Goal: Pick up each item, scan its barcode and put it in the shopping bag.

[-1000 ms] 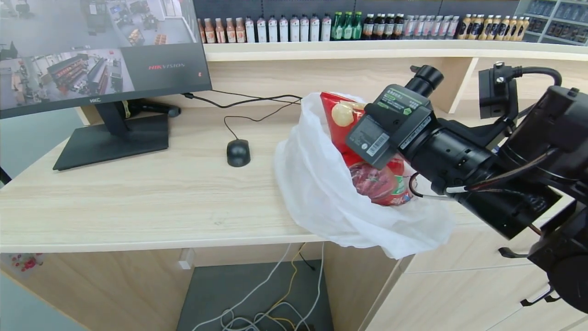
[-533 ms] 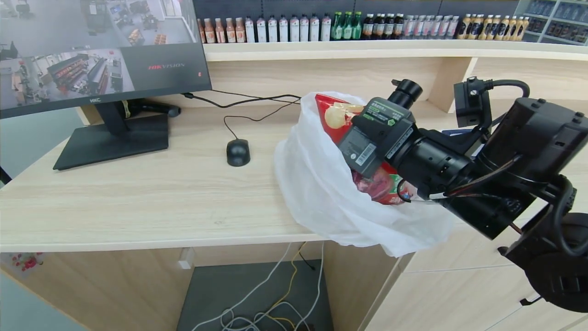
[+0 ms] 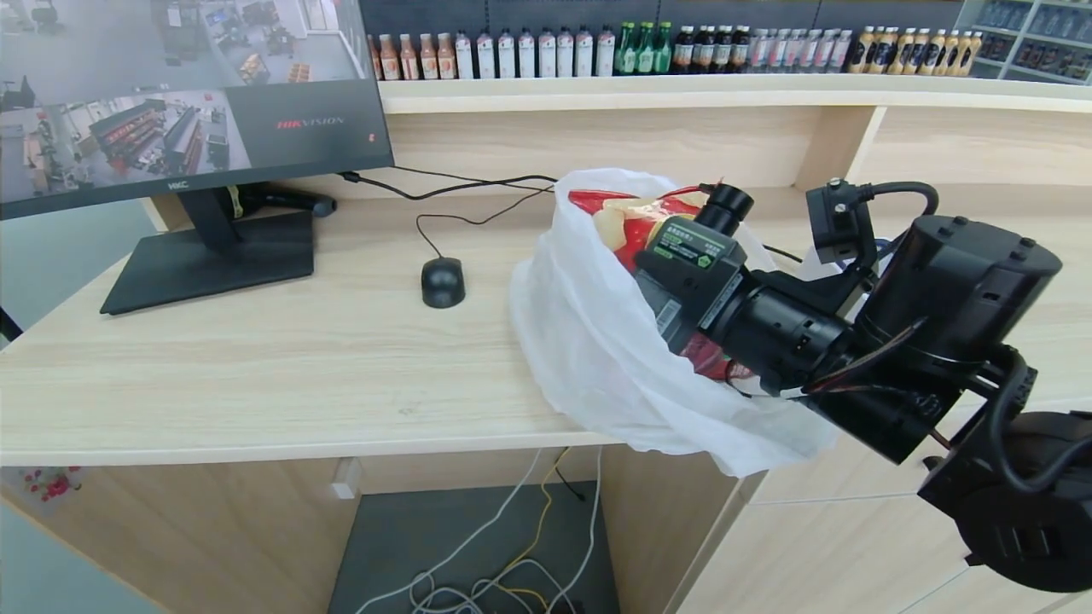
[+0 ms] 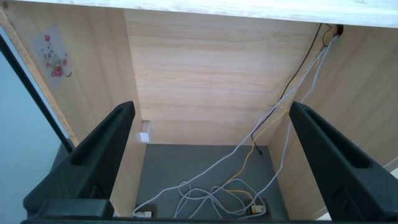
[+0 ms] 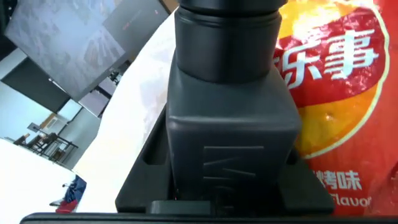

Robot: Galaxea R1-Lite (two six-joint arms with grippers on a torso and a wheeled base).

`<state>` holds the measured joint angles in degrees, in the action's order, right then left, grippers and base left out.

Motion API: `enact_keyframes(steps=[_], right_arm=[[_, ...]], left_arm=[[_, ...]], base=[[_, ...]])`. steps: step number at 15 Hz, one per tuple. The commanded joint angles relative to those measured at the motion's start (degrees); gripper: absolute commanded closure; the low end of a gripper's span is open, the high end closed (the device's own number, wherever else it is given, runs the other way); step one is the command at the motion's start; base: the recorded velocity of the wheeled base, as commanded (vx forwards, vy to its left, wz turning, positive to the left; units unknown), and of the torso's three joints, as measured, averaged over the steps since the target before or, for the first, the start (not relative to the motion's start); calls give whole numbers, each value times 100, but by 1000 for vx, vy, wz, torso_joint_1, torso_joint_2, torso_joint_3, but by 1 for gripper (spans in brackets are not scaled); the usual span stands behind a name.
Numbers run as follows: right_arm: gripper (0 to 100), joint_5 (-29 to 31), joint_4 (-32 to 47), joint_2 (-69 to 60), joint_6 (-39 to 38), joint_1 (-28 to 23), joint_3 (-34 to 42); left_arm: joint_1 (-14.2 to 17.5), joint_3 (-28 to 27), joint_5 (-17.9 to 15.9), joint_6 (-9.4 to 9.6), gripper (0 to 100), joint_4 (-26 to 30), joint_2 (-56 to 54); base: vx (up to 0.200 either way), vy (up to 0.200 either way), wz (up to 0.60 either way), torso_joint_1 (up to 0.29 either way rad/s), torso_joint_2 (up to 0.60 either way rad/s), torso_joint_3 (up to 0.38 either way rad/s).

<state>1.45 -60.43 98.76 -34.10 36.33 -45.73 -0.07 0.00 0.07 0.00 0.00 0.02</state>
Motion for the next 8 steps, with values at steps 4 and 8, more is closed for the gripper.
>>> enact_keyframes(steps=[4,8], right_arm=[[100,40,-13,82,8,-3,90],[100,4,-13,82,35,-3,73]], left_arm=[[-1,0,1,0,0,0,-2],[-1,0,1,0,0,0,-2]], base=[[0,0,0,0,0,0],[0,0,0,0,0,0]])
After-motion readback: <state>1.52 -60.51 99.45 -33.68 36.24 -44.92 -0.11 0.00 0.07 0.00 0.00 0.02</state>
